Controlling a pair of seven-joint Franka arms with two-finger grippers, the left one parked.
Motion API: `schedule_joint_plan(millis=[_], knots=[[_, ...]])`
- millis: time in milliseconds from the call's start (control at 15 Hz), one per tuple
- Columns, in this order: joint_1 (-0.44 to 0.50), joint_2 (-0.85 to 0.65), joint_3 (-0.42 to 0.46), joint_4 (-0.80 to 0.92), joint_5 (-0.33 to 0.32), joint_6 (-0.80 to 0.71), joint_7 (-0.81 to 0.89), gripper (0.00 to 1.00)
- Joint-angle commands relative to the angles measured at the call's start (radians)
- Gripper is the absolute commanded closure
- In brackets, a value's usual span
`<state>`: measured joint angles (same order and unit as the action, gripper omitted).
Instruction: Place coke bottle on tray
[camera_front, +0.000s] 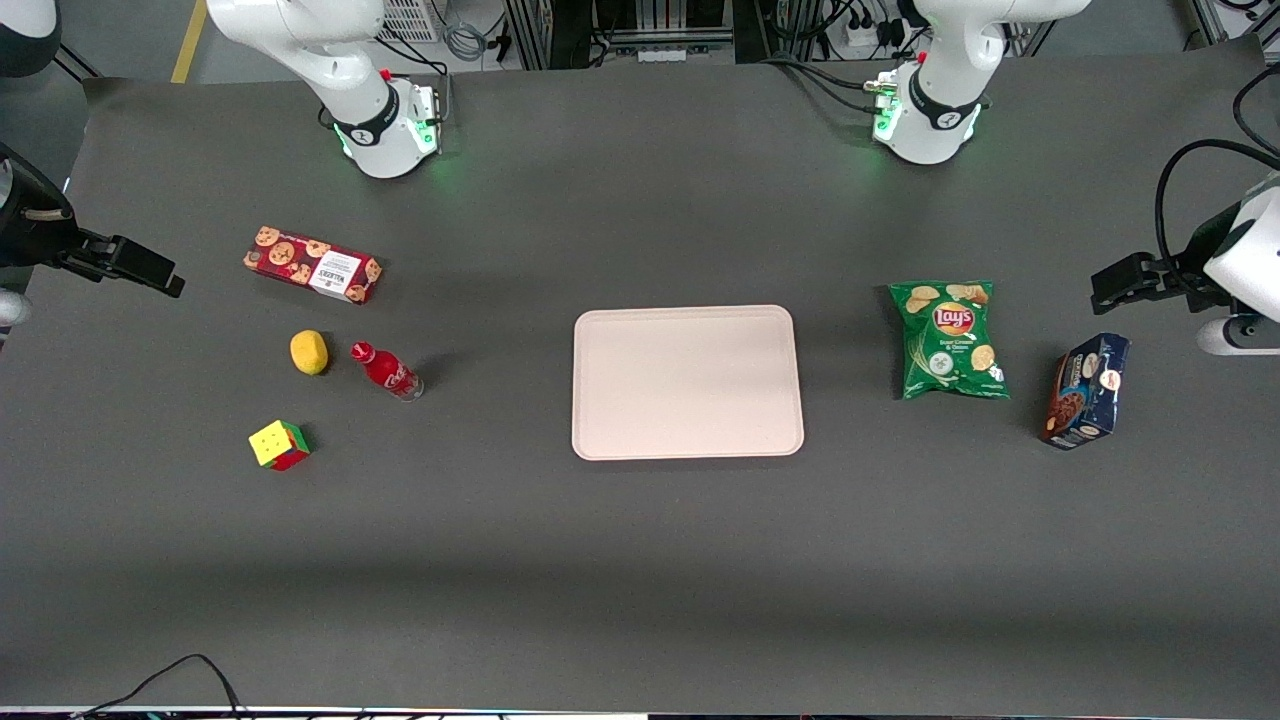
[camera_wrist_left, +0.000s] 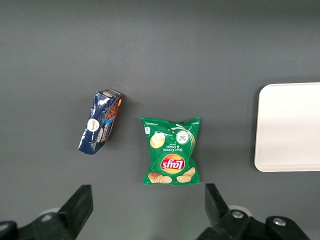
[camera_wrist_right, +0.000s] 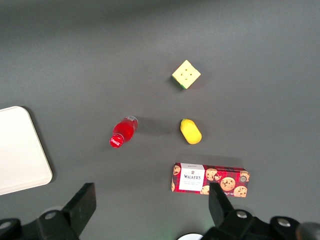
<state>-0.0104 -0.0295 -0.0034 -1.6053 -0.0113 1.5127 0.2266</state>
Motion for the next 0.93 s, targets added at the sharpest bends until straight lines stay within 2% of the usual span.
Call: schedule_joint_plan(millis=[0, 867], knots=[[0.009, 0.006, -0.017, 0.018, 0.017, -0.016, -0.021, 0.00], [0.020, 0.028, -0.004, -0.005, 0.021, -0.077, -0.041, 0.00]])
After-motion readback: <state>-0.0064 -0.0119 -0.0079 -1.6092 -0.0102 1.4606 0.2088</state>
